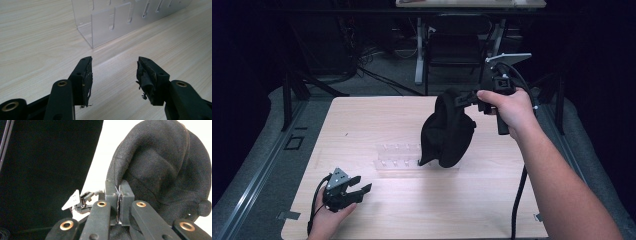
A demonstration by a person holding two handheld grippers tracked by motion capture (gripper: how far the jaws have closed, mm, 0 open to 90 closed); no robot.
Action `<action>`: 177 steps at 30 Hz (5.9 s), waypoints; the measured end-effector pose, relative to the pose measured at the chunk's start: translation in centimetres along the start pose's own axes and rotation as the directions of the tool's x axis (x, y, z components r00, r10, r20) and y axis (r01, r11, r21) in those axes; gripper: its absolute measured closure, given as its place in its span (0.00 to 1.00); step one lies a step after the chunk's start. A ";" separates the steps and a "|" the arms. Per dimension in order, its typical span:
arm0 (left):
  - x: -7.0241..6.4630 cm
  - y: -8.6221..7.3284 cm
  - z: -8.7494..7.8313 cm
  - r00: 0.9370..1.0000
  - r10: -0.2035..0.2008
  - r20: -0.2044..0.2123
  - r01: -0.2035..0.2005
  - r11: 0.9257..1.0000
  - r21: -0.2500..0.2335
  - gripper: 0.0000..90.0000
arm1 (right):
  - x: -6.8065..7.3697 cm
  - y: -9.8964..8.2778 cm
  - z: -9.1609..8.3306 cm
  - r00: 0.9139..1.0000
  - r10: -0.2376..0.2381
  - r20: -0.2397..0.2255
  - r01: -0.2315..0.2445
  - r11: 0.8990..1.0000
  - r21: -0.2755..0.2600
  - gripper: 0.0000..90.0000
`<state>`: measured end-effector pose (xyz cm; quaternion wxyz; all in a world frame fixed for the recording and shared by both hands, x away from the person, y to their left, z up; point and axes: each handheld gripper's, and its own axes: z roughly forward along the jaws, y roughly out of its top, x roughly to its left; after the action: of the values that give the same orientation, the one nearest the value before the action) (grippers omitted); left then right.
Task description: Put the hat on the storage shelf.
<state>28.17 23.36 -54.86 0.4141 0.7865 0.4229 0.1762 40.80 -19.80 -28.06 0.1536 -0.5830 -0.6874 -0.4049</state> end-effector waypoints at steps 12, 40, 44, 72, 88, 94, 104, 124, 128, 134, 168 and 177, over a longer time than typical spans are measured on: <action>-0.1 0.0 0.0 1.000 0.001 0.001 -0.001 1.000 0.011 0.52 | 0.2 0.4 1.2 1.000 -0.007 0.010 0.007 1.000 0.002 0.98; -2.6 3.0 0.0 0.997 0.050 0.061 -0.046 0.997 -0.066 0.55 | 1.6 0.6 5.1 0.998 -0.020 -0.067 0.020 1.000 0.000 0.97; -3.2 4.1 0.4 0.995 0.073 0.061 -0.068 0.994 -0.081 0.57 | 1.5 0.6 5.4 0.996 -0.016 -0.084 0.015 1.000 -0.011 0.97; -9.4 11.0 3.8 0.965 0.209 0.160 -0.186 0.972 -0.143 0.68 | 1.3 0.4 5.7 0.993 -0.022 -0.113 0.019 0.999 -0.028 0.96; -11.1 12.3 3.9 0.946 0.304 0.117 -0.284 0.946 -0.159 0.88 | 1.5 0.3 6.1 0.991 -0.022 -0.130 0.017 0.999 -0.039 0.95; -11.2 12.3 3.8 0.942 0.322 0.096 -0.306 0.940 -0.154 0.91 | 1.7 0.0 5.8 0.989 -0.038 -0.143 0.031 0.998 -0.055 0.89; -11.2 12.2 3.7 0.939 0.335 0.084 -0.320 0.935 -0.154 0.92 | 1.3 -0.7 4.1 0.983 -0.080 -0.164 0.063 0.992 -0.105 0.81; -9.6 11.6 3.1 0.946 0.318 0.054 -0.309 0.941 -0.138 0.95 | -0.3 -2.5 2.8 0.988 -0.109 -0.108 0.093 0.986 -0.138 0.77; -9.2 11.2 3.0 0.947 0.320 0.041 -0.313 0.942 -0.119 0.95 | -0.5 -2.6 2.4 0.988 -0.104 -0.110 0.088 0.986 -0.142 0.77; -8.2 9.8 3.6 0.954 0.300 0.029 -0.297 0.952 -0.071 0.94 | -0.8 -2.7 2.1 0.989 -0.100 -0.105 0.084 0.986 -0.147 0.77; -3.7 4.6 0.1 0.998 0.061 0.021 -0.059 0.994 -0.088 0.58 | -3.9 -6.4 2.7 0.969 -0.184 0.166 0.211 0.963 -0.166 0.66; -2.0 3.2 0.1 1.000 0.028 -0.009 -0.029 0.995 -0.093 0.56 | -6.4 -9.6 3.9 0.934 -0.230 0.274 0.275 0.952 -0.137 0.63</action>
<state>28.75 20.74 -52.27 0.4462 0.7716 0.4046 0.2045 34.70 -21.18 -38.44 -0.0408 -0.5477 -0.7330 -0.4013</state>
